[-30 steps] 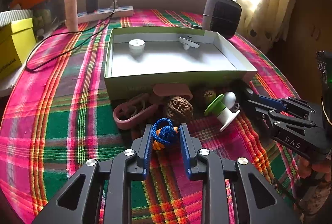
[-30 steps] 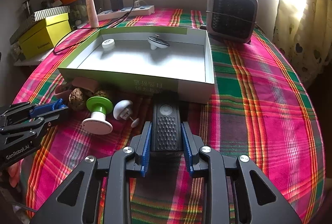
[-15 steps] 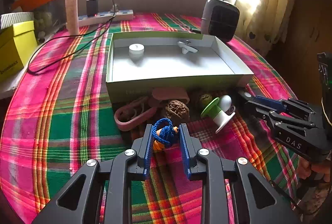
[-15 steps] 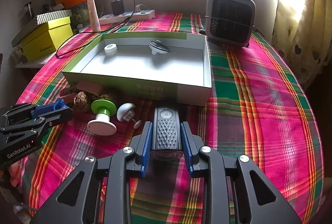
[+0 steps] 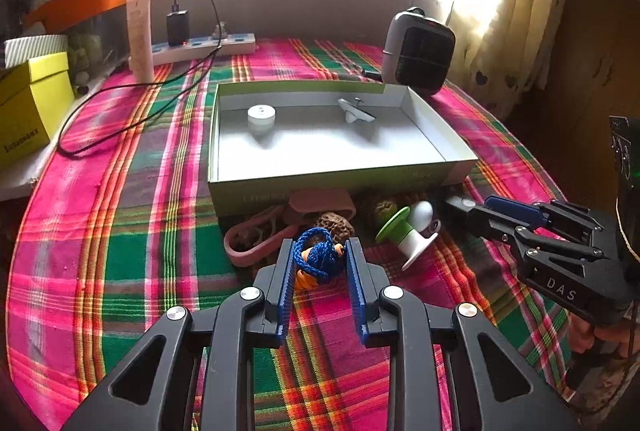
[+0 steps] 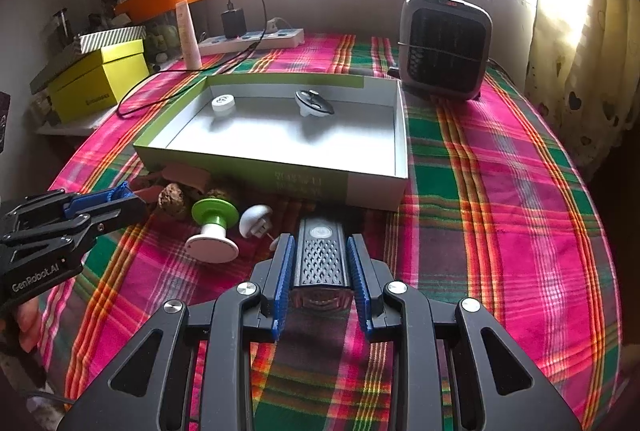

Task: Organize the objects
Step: 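Lift and carry remote and rope toy into the white tray with both tools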

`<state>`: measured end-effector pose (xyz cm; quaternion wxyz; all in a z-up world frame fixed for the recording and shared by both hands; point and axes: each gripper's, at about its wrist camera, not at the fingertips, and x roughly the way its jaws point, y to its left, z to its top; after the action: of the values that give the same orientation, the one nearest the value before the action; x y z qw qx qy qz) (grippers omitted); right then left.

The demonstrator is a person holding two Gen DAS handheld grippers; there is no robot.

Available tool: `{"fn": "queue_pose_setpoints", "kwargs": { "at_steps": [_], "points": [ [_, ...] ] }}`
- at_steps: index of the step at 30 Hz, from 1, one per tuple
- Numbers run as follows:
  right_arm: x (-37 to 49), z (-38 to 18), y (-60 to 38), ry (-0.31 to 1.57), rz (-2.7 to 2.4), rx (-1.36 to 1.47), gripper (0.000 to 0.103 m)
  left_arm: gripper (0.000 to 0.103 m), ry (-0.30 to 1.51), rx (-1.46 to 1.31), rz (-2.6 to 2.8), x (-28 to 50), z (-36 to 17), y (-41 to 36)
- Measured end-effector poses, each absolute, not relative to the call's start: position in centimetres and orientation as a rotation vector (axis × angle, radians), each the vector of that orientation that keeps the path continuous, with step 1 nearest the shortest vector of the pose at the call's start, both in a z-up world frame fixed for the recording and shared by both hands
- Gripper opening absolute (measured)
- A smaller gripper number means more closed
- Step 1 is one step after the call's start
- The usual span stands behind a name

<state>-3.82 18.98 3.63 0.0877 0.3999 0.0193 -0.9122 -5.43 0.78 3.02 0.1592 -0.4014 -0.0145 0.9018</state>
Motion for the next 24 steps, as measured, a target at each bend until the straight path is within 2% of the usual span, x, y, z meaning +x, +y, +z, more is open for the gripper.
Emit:
{"fn": "queue_pose_setpoints", "kwargs": {
  "at_steps": [24],
  "points": [
    [-5.3,1.4,18.3,0.101,-2.671,1.317,0.029,0.023,-0.052,-1.157,2.577,-5.7,2.8,0.6]
  ]
}}
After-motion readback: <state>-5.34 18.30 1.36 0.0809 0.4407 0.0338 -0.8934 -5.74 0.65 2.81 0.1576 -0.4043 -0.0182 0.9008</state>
